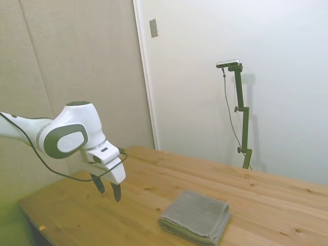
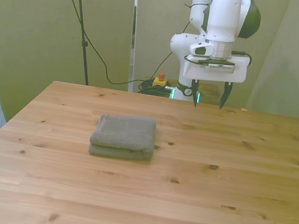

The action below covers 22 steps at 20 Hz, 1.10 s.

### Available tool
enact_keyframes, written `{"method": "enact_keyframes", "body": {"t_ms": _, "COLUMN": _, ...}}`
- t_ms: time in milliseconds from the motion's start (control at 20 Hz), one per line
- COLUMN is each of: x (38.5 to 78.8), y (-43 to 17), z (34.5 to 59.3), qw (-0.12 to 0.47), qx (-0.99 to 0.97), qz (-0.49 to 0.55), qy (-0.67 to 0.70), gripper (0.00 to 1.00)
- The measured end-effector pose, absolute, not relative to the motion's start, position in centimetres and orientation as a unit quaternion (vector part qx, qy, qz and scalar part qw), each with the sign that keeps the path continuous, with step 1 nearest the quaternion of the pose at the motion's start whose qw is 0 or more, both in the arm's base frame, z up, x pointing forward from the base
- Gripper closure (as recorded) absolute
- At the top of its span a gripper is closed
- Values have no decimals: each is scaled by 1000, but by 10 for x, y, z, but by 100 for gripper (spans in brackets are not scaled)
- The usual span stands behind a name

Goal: Unfold the towel

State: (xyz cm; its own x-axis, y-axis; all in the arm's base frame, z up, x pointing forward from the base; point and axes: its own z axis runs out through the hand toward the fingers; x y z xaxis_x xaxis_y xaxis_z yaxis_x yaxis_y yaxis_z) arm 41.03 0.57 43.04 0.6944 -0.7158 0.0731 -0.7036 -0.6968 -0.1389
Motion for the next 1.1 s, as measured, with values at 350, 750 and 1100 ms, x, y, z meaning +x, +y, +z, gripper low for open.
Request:
{"method": "enact_keyframes", "body": {"t_ms": 350, "x": 441, "y": -74, "z": 444, "qw": 45, "qx": -890, "qz": -84, "qy": 445, "gripper": 0}}
{"method": "enact_keyframes", "body": {"t_ms": 750, "x": 488, "y": -225, "z": 417, "qw": 75, "qx": -857, "qz": -79, "qy": 503, "gripper": 0}}
{"method": "enact_keyframes", "body": {"t_ms": 1100, "x": 471, "y": -278, "z": 386, "qw": 116, "qx": -844, "qz": -67, "qy": 520, "gripper": 0}}
